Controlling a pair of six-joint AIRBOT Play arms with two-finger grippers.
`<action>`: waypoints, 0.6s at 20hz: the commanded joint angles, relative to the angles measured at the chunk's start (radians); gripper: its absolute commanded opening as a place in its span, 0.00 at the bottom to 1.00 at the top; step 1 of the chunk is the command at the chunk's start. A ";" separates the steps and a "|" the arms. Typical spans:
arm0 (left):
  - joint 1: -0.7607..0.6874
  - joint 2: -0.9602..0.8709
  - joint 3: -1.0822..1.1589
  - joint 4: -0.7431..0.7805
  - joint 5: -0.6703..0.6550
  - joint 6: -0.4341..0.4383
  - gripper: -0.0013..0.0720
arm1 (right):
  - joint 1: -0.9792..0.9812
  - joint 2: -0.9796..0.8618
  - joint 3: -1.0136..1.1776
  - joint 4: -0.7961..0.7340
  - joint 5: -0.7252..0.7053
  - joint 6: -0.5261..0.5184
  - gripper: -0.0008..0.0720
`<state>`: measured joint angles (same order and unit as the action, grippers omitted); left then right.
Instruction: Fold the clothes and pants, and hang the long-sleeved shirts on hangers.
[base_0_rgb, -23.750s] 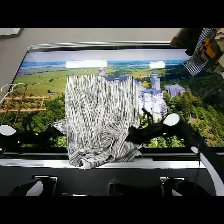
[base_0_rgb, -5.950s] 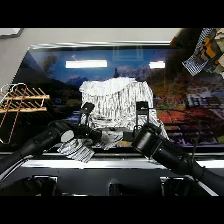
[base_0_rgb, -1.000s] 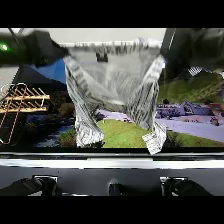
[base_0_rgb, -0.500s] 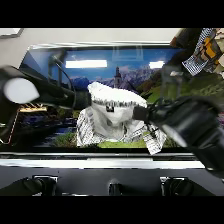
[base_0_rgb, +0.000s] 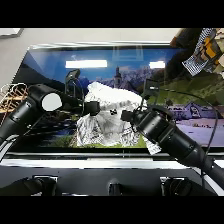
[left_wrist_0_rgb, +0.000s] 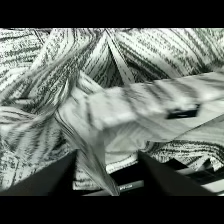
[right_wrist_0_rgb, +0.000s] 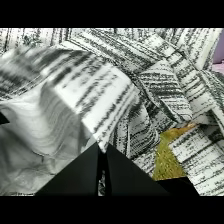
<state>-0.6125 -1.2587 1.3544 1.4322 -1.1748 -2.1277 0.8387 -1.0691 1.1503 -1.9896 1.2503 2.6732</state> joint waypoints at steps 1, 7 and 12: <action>0.070 0.013 -0.008 0.001 0.000 0.065 0.70 | 0.001 -0.015 -0.005 0.000 -0.034 0.005 0.05; 0.523 0.232 -0.113 0.069 -0.112 0.335 0.71 | 0.001 -0.015 -0.005 0.031 -0.027 -0.044 0.05; 0.939 0.340 -0.243 0.180 -0.203 0.495 0.70 | 0.001 -0.015 -0.005 0.034 -0.027 -0.044 0.05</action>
<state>0.1131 -0.9710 1.1664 1.5555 -1.3079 -1.7409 0.8391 -1.0836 1.1461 -1.9598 1.2232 2.6347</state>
